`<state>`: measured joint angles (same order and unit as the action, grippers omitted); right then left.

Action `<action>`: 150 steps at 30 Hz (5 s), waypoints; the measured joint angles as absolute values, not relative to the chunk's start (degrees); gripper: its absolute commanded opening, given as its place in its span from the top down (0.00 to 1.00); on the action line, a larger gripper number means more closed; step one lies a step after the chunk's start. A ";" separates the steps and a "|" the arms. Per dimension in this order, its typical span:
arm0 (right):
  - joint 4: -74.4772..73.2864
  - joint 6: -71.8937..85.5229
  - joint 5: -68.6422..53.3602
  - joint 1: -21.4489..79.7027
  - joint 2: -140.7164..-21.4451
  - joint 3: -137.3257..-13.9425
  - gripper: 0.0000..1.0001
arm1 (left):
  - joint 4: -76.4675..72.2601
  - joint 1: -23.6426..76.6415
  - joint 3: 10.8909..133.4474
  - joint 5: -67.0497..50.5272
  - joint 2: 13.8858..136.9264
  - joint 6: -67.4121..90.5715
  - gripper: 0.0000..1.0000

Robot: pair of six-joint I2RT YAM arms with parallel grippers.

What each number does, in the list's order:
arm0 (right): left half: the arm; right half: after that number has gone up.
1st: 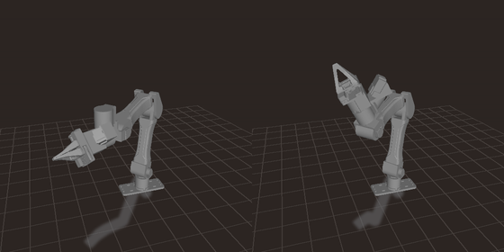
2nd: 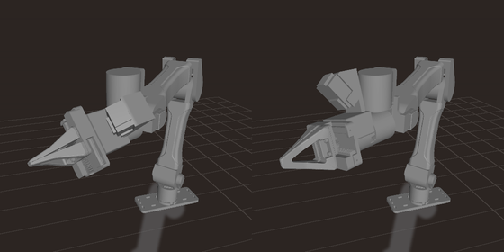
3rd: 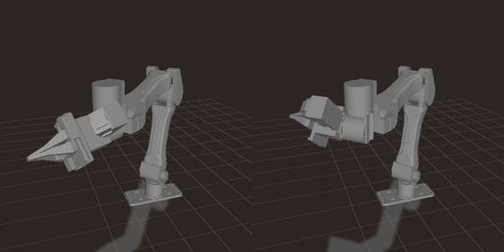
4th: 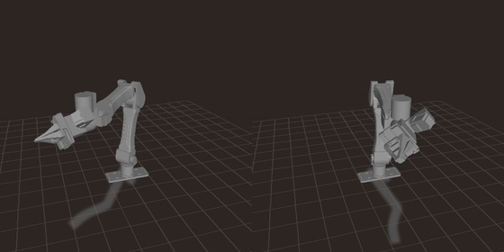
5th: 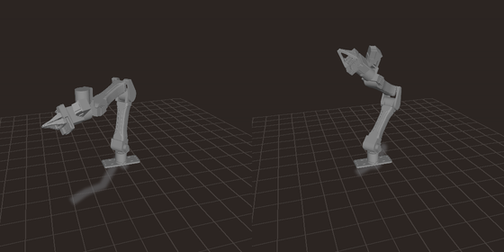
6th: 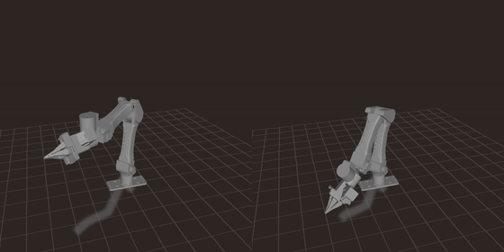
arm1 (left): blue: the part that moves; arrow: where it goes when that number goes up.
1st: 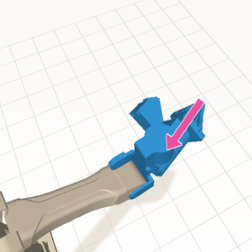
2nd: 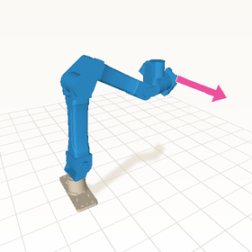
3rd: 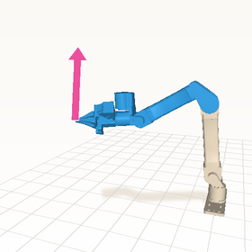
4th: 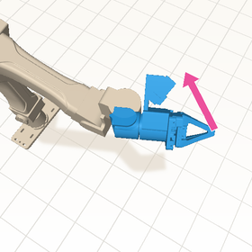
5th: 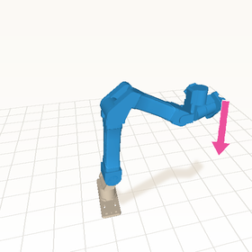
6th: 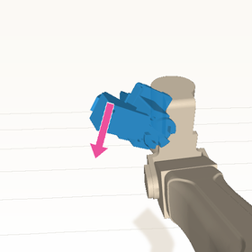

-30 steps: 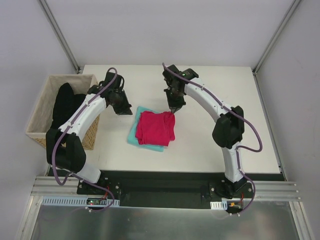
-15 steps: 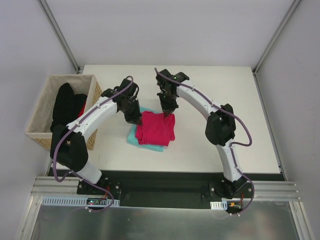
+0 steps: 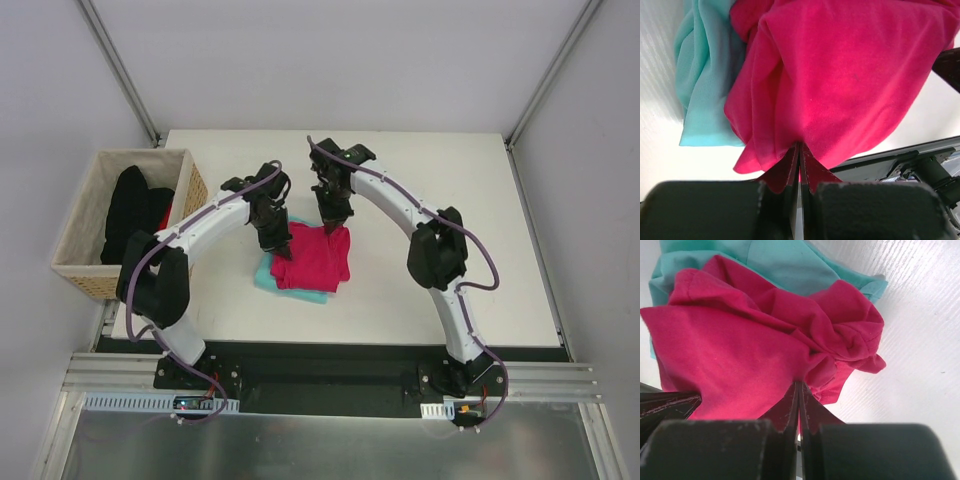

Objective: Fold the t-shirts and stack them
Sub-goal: Put the neatly folded tshirt into the corner of the board with both arms

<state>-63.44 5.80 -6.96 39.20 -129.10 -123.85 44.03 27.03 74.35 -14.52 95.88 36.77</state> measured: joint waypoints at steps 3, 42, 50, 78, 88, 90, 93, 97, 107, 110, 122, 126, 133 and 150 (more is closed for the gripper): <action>-63.46 5.82 -7.44 39.22 -130.17 -123.85 0.99 | 44.03 27.03 74.85 -14.57 97.49 36.60 1.00; -64.77 5.67 -13.76 37.21 -137.34 -126.69 0.62 | 46.87 22.59 83.85 -17.58 110.45 33.41 0.48; -64.69 5.28 -8.78 37.23 -129.10 -126.04 0.62 | 46.87 23.92 85.03 -14.96 105.41 33.50 0.47; -58.76 5.82 -10.39 45.30 -129.47 -122.96 0.99 | 46.41 24.03 86.00 -2.22 83.00 34.04 0.48; -57.10 7.01 -13.78 47.24 -130.37 -123.04 0.99 | 46.61 23.90 86.00 -2.00 82.81 34.13 0.47; -56.51 7.51 -14.55 47.40 -130.37 -121.71 0.99 | 46.61 23.79 86.00 -1.87 82.81 34.11 0.47; -55.46 8.51 -15.59 47.42 -130.37 -118.98 0.99 | 46.65 23.14 86.00 -1.85 82.81 34.11 0.47; -53.28 10.13 -16.86 47.40 -130.37 -114.80 0.99 | 46.85 21.98 86.06 -1.43 82.81 34.06 0.47; -49.17 14.13 -18.68 47.42 -129.60 -108.53 0.99 | 48.62 20.49 87.42 -1.15 82.81 33.80 0.47; -49.08 14.59 -17.76 47.44 -129.14 -107.96 0.99 | 49.06 20.51 87.42 -1.17 82.81 33.78 0.47; -52.07 15.57 -10.24 46.24 -126.58 -105.73 0.99 | 49.93 20.12 87.42 -1.21 82.81 33.56 0.47; -53.21 15.59 -8.34 45.69 -126.41 -105.73 0.99 | 50.00 20.12 87.79 -1.21 82.91 33.52 0.46; -53.65 16.05 -6.35 45.28 -125.19 -104.05 0.99 | 49.98 20.12 88.53 -1.21 83.02 33.47 0.46; -56.82 20.91 1.78 43.05 -121.97 -99.37 0.84 | 50.00 19.75 88.53 -1.21 83.02 33.34 0.46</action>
<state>-56.82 20.91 1.78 43.05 -121.97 -99.37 50.00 19.75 88.53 -1.21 83.02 33.34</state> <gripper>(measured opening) 0.048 0.541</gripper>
